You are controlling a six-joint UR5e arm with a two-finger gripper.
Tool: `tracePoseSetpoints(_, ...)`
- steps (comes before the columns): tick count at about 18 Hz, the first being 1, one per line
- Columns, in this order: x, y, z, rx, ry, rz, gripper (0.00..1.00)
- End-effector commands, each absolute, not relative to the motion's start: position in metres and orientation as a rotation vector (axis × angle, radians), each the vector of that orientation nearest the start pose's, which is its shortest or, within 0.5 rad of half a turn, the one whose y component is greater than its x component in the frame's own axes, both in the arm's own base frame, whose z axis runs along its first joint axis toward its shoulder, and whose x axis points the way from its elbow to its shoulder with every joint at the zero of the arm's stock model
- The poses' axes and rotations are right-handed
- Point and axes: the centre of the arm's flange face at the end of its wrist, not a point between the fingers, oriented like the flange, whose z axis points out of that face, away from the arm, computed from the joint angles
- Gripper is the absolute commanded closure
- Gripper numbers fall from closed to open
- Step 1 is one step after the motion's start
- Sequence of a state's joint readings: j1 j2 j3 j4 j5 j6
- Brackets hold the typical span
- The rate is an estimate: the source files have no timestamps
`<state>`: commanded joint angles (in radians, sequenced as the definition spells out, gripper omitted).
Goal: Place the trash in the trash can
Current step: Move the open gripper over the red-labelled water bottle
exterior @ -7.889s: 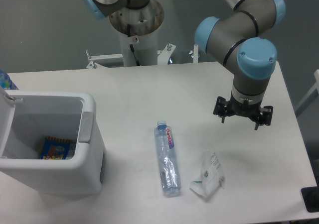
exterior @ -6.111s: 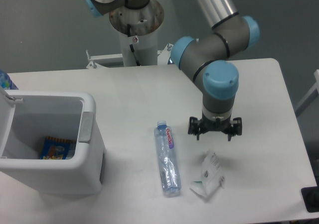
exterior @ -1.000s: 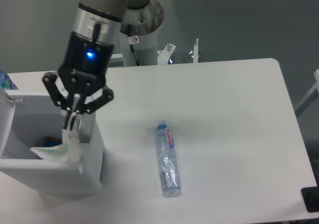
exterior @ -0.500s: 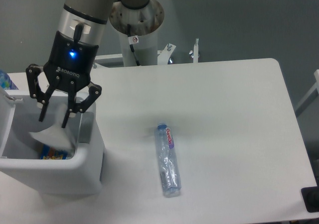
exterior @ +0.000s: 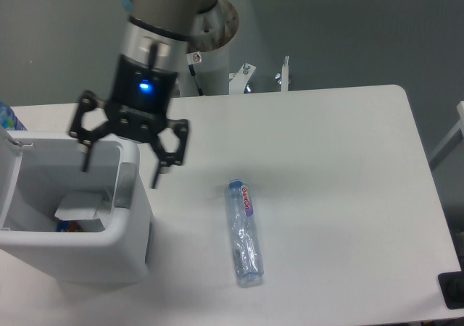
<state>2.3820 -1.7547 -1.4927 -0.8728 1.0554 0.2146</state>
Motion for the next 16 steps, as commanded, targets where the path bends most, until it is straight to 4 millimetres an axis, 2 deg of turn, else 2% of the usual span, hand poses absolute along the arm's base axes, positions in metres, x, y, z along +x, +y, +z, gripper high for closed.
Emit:
tracePoseSetpoints(3,-0.356,0.564,0.500,-2.341,-0.543,-0.186,0.00)
tracePoseSetpoints(5,-0.379,0.583,0.475,-2.358,-0.578,-0.210,0.00)
tracePoseSetpoints(6,-0.392,0.585,0.455,-2.377,-0.604,-0.222,0.00)
tracePoseSetpoints(8,-0.428,0.570,0.428,-2.385,-0.683,-0.229,0.00)
tracePoseSetpoints(10,-0.452,0.557,0.410,-2.396,-0.736,-0.235,0.00)
tracePoseSetpoints(11,-0.462,0.551,0.400,-2.402,-0.765,-0.245,0.00)
tracePoseSetpoints(13,-0.467,0.548,0.375,-2.435,-0.800,-0.284,0.00)
tracePoseSetpoints(16,-0.481,0.557,0.338,-2.526,-0.855,-0.248,0.00)
